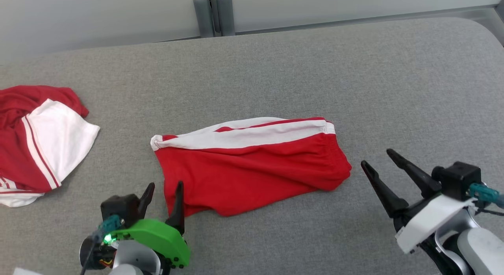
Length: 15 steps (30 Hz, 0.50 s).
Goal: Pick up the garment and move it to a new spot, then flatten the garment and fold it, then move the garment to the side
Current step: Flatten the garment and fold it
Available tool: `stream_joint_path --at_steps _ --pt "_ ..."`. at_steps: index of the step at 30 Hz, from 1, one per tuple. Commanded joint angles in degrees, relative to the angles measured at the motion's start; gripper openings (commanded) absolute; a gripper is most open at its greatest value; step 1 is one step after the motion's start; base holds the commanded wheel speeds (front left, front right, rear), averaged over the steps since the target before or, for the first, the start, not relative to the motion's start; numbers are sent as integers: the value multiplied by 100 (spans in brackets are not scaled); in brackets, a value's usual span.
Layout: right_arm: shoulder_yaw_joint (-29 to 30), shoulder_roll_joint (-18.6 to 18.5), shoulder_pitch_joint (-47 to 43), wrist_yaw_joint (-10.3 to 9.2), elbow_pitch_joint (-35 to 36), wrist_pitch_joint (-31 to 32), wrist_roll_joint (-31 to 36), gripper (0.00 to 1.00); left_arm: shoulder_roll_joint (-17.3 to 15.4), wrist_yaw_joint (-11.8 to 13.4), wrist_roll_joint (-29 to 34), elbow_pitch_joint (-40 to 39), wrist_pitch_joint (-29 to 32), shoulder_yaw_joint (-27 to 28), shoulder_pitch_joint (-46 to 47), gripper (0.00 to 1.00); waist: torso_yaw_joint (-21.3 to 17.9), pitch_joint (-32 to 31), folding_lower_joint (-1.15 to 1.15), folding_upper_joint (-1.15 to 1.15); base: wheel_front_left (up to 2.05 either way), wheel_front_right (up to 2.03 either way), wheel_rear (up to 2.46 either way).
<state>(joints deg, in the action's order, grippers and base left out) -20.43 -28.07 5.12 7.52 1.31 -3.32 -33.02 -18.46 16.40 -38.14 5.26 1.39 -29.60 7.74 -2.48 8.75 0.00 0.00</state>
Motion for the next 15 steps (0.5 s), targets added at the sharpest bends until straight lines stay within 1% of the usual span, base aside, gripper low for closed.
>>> stream_joint_path --at_steps 1,3,5,7,10,11,15 --pt "-7 38 191 -6 24 115 95 100 72 -7 109 18 -309 38 -157 100 56 -36 0 0 0 0 0" --pt "-42 128 404 -6 -20 335 194 100 45 16 327 68 -700 -26 -217 100 111 -13 0 0 0 0 0" --pt "-85 236 624 -6 -135 552 295 100 131 73 493 113 -1088 -43 -273 100 177 25 0 0 0 0 0" --pt "-184 315 835 -7 -321 735 424 100 212 23 600 161 -1333 -130 -305 100 270 82 0 0 0 0 0" --pt "-336 397 1078 -7 -703 889 581 100 261 11 766 305 -1514 -148 -287 100 412 167 0 0 0 0 0" --pt "-355 405 1153 -7 -891 921 679 100 338 14 799 345 -1563 -115 -259 100 464 192 0 0 0 0 0" --pt "-361 515 1291 -7 -1505 916 852 100 523 -119 912 424 -1658 14 -187 100 628 295 0 0 0 0 0"
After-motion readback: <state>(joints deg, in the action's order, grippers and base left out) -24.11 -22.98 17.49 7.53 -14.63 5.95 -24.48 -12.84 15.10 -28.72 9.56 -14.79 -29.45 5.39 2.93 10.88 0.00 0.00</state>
